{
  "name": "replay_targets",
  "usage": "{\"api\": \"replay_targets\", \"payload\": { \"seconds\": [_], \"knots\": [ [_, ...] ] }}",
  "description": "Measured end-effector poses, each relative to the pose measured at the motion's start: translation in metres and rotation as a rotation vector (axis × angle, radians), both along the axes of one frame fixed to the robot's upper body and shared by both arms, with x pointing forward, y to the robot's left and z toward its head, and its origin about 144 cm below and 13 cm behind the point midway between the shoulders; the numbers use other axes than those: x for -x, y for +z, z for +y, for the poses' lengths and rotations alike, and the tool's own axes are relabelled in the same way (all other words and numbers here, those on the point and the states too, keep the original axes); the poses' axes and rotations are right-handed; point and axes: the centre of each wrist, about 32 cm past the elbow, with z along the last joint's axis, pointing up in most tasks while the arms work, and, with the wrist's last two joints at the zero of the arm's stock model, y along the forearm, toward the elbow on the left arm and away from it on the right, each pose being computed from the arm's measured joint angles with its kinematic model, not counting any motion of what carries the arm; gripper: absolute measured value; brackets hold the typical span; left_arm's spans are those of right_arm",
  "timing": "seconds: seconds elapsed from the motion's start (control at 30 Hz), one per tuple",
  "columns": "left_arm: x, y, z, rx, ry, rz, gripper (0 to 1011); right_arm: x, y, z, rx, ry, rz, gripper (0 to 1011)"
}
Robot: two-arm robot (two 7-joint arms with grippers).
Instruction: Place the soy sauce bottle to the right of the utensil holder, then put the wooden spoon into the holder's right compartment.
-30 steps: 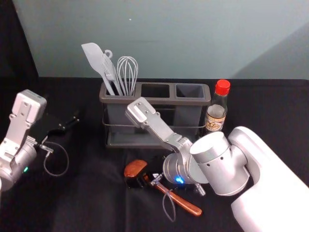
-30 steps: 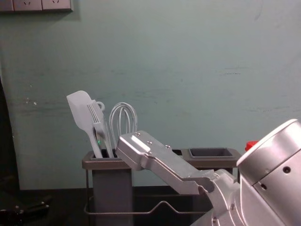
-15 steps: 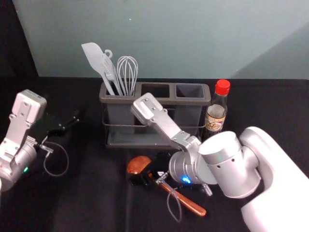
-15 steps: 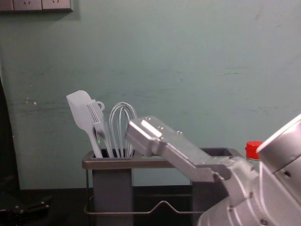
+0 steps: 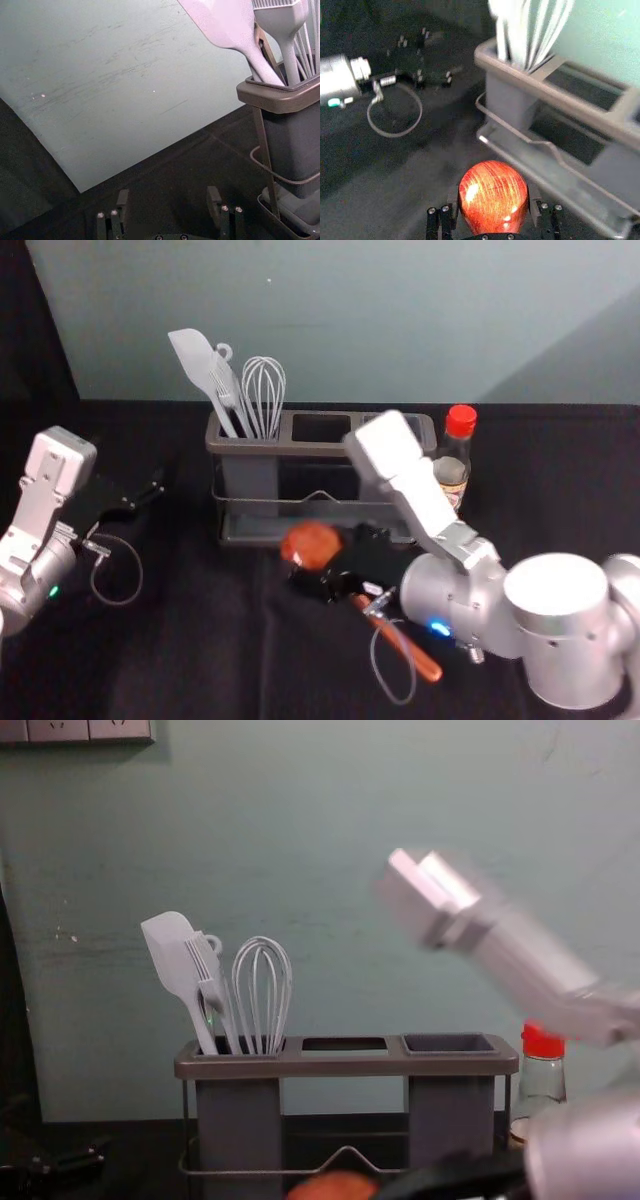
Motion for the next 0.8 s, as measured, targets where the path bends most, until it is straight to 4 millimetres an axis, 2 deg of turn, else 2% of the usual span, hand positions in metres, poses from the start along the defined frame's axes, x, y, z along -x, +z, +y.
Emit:
{"api": "replay_targets", "payload": {
  "seconds": [0.23, 0.53, 0.8],
  "knots": [
    [0.0, 0.0, 0.0, 0.0, 0.0, 0.0, 1000, 0.024, 0.004, -0.015, -0.065, -0.105, -0.131, 837],
    [0.0, 0.0, 0.0, 0.0, 0.0, 0.0, 1000, 0.05, -0.005, -0.029, -0.173, -0.25, -0.356, 837],
    [0.0, 0.0, 0.0, 0.0, 0.0, 0.0, 1000, 0.063, -0.013, -0.034, -0.26, -0.261, -0.54, 837]
  ]
}}
